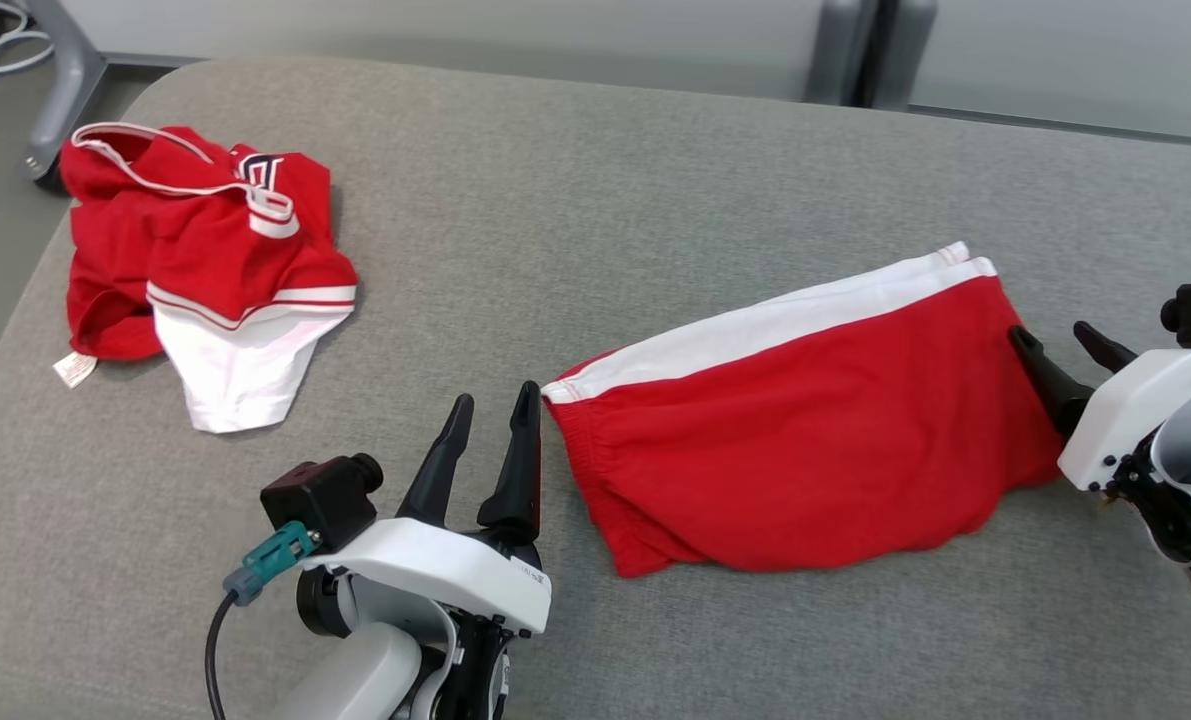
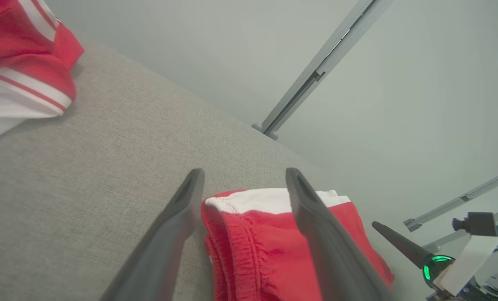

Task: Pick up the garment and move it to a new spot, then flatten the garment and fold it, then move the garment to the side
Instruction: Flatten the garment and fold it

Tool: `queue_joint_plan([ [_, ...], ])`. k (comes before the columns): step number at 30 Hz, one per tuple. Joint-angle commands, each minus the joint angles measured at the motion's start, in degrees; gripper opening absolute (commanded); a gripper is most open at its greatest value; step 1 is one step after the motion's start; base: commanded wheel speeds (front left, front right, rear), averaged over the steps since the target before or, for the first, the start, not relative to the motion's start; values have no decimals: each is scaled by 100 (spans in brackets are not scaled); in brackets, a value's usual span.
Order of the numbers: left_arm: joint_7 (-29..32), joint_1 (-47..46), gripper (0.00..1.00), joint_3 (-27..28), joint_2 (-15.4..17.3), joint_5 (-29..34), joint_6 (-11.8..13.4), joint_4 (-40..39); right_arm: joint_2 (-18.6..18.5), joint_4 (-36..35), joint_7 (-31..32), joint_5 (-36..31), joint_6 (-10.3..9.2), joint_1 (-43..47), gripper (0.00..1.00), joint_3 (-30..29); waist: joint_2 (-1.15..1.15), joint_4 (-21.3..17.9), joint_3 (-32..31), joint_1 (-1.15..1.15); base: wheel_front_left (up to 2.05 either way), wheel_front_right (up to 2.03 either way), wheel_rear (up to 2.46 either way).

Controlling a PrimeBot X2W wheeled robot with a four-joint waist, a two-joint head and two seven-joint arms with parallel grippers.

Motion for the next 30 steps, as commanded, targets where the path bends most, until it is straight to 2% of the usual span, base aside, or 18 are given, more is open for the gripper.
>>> queue_joint_plan([
  [1,-12,-23,100,-7,37,112,11,-12,-32,102,74,42,-1,-79,100,12,0,111,62,0,0,0,0],
  [15,-13,-126,100,-27,292,961,145,7,-138,707,788,250,-1,-325,100,189,0,612,145,0,0,0,0],
  [19,-13,-160,100,-39,391,1196,216,22,-165,791,956,323,-1,-322,100,231,0,708,160,0,0,0,0],
  [24,-13,-87,100,39,366,1300,244,-9,-128,723,1303,428,1,-267,100,387,0,772,183,0,0,0,0],
  [25,-13,-71,100,56,359,1309,243,-12,-132,686,1327,432,1,-262,74,418,0,772,186,0,0,0,0],
  [26,-13,-59,100,73,347,1319,238,-18,-138,646,1324,436,5,-261,66,438,0,771,188,0,0,0,0],
  [27,-13,-46,100,92,337,1323,228,-25,-146,609,1293,436,5,-260,42,455,0,766,189,0,0,0,0],
  [28,-13,-28,100,111,330,1330,218,-32,-157,578,1251,419,4,-264,34,478,0,756,187,0,0,0,0],
  [30,-13,3,100,138,318,1337,209,-38,-183,532,1180,388,3,-274,3,517,0,722,180,0,0,0,0],
])
